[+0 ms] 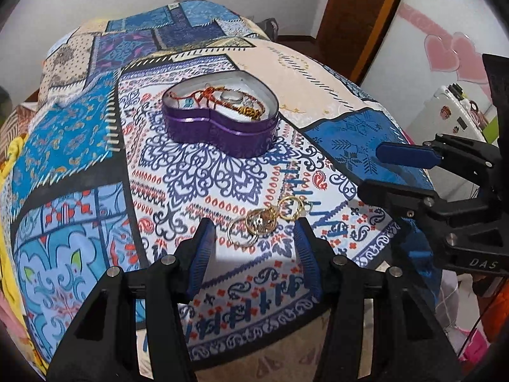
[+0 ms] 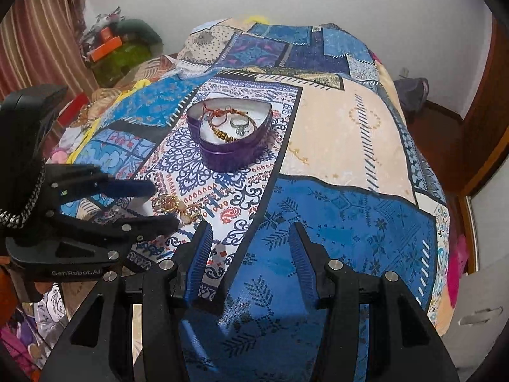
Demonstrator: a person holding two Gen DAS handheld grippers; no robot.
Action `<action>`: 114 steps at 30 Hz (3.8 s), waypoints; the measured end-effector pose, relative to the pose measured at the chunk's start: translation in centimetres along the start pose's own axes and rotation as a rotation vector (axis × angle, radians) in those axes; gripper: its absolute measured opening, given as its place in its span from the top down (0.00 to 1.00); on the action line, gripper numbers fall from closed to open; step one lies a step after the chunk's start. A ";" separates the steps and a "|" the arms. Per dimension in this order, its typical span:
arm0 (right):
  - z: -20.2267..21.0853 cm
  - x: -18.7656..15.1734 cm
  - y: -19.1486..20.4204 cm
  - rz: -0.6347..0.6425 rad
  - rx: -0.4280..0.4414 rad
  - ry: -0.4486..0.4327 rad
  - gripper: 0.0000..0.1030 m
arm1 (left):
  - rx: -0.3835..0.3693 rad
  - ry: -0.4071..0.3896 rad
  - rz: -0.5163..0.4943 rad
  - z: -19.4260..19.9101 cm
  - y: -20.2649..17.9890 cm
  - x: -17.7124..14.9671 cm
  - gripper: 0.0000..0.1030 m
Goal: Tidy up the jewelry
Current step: 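Move both tools toward the gold earrings left on the cloth, then grasp a gold earring with the left tool while the right tool grasps another gold earring, then carry the earrings over the purple tin and open both tools to drop them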
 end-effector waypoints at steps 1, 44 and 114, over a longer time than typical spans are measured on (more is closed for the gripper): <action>0.0 0.0 0.0 0.001 0.003 0.001 0.55 | 0.001 -0.003 -0.006 0.0 0.0 0.0 0.50; -3.8 2.6 4.5 0.180 0.050 0.044 0.70 | -0.008 -0.143 0.101 4.6 4.1 -1.6 0.82; -6.7 10.2 -2.2 0.050 0.078 -0.044 0.83 | -0.077 -0.181 0.113 -1.3 5.5 10.2 0.82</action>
Point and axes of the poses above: each gripper's, at about its wrist camera, not at the fingertips, and z roughly against the way its jaws point, y to its left, x to its top, the point moved 1 cm from there along -z, roughly the way its jaws point, and after that the axes turned 7 degrees about z, right-handed, at the moved point
